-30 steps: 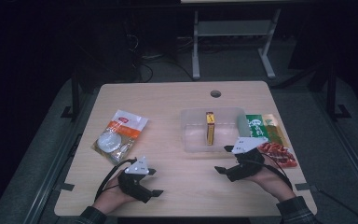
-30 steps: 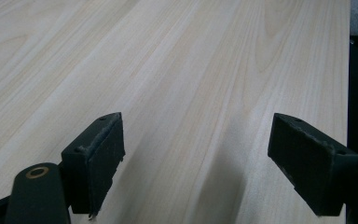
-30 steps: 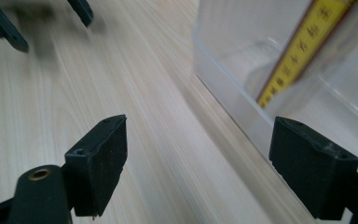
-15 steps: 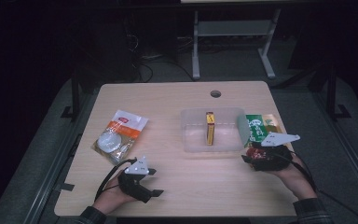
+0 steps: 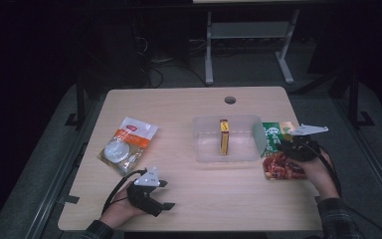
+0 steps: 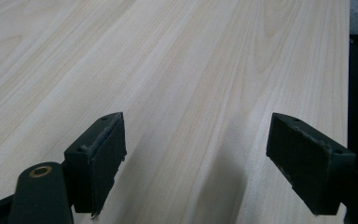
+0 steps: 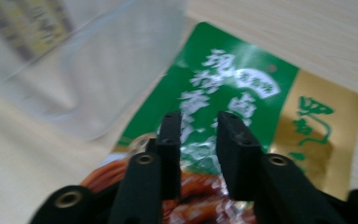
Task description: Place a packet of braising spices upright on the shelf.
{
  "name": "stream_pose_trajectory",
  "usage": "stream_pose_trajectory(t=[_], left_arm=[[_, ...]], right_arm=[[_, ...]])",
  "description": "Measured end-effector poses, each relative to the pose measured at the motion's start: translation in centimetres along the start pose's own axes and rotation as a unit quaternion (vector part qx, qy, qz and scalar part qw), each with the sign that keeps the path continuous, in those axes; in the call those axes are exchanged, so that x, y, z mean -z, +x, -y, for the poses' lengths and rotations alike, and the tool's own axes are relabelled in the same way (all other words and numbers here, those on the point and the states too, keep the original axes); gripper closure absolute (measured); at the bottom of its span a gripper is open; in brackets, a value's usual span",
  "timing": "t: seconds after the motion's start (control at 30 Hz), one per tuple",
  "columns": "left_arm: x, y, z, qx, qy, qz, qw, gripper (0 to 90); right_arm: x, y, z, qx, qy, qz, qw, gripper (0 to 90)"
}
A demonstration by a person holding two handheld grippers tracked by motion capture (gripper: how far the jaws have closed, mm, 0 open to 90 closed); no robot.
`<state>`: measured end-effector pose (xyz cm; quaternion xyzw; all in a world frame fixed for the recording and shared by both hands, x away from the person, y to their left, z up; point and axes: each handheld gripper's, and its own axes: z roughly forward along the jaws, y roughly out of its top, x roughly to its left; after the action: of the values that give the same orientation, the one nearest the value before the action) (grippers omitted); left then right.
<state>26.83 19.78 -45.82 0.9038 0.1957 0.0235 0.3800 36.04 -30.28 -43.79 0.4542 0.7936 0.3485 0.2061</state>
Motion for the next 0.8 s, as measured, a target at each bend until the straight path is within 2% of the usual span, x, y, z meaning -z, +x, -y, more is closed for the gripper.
stream_pose_trajectory(t=[0.03,0.23,0.3,0.37,0.43,0.53,0.57,0.7,0.8], left_arm=[[0.0,0.0,0.0,0.000,0.000,0.000,1.0000,19.2],[0.0,0.0,0.0,0.001,0.000,0.000,1.0000,19.2],[0.0,0.0,0.0,0.002,-0.001,0.000,1.0000,19.3],[0.0,0.0,0.1,0.002,-0.001,0.000,1.0000,19.3],[0.0,0.0,0.0,0.002,0.000,0.000,1.0000,19.3],[0.0,0.0,0.0,0.002,-0.001,0.000,1.0000,19.4],[0.0,0.0,0.0,0.002,-0.002,0.000,1.0000,19.4],[0.0,0.0,0.1,0.003,0.000,-0.001,1.0000,19.4],[0.0,-0.1,0.1,0.003,-0.001,0.000,1.0000,19.5]], right_arm=[[0.0,0.0,0.0,0.000,0.000,0.000,1.0000,73.8],[-1.8,-2.0,-0.4,-0.009,0.010,0.020,0.9997,86.8],[-2.3,-2.4,-0.1,-0.012,0.016,0.018,0.9996,89.5],[-2.6,-2.6,0.3,-0.014,0.032,0.017,0.9992,89.9],[-2.7,-2.7,0.4,-0.013,0.035,0.016,0.9992,89.9],[-2.6,-2.7,0.7,-0.004,0.047,0.016,0.9988,90.0],[-2.5,-2.8,1.0,0.006,0.052,0.015,0.9985,90.0],[-2.3,-2.9,1.5,0.007,0.063,0.002,0.9980,90.0],[-1.9,-2.4,1.6,0.026,0.078,0.007,0.9966,90.0]])
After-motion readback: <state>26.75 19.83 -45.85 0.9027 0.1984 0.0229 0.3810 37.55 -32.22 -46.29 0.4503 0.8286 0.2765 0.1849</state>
